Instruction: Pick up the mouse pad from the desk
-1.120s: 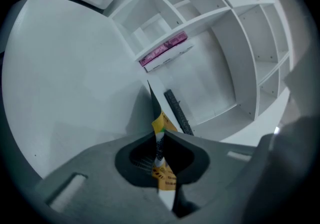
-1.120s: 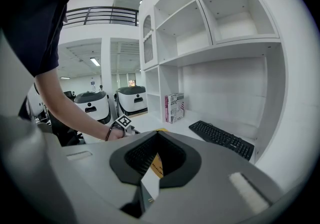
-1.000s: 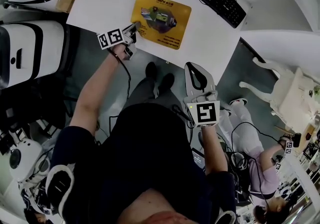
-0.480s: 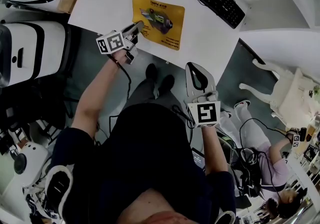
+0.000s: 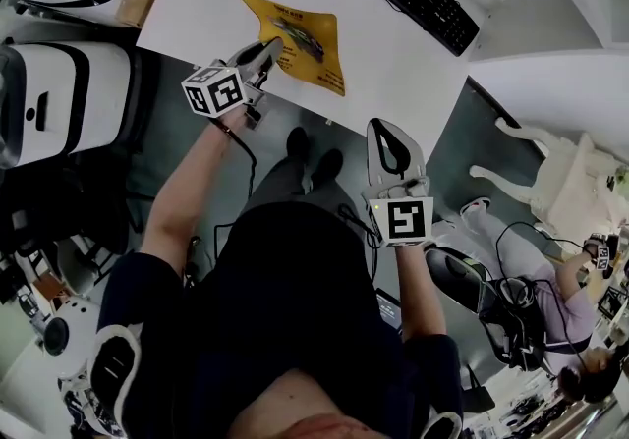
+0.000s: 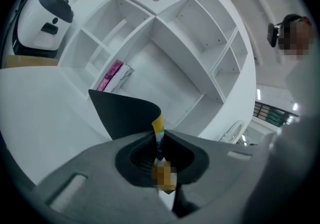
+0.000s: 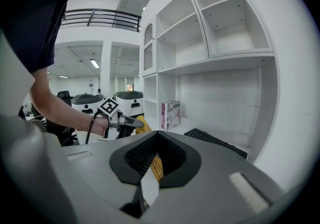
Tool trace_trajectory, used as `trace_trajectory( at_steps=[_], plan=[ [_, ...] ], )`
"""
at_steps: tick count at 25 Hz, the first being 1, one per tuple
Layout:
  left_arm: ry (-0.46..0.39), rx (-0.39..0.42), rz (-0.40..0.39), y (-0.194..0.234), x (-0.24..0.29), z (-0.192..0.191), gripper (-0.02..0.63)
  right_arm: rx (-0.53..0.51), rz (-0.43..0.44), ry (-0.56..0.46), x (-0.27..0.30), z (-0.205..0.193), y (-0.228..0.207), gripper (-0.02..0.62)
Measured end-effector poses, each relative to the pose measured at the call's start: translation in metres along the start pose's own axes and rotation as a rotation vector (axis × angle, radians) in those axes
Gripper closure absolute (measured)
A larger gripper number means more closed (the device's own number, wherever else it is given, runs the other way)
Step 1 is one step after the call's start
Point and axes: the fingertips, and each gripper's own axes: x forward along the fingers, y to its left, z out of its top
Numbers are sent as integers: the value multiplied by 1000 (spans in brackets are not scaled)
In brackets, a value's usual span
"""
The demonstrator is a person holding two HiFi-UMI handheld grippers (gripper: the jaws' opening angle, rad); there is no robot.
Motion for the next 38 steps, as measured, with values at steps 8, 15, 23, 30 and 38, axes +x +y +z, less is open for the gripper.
trace_trajectory(
  at_steps=[8,15,23,30,38],
  plan=[
    [-38,210,6,-40,-19,27,589,-36,-17,-55,-1,7,1,595],
    [-62,409,47,-68,-50,36,589,-36,-39,-77,-10,9,18,595],
    [-87,570,93,-103,-43,56,589,-34,-42,-80,-6,11,-10,595],
    [-101,722,141,-132,-64,64,589,-48,-55,-111,-17,19,-9,595],
    [-151,851,176,-161,-90,61,589,-65,-56,-160,-32,36,-7,595]
  ],
)
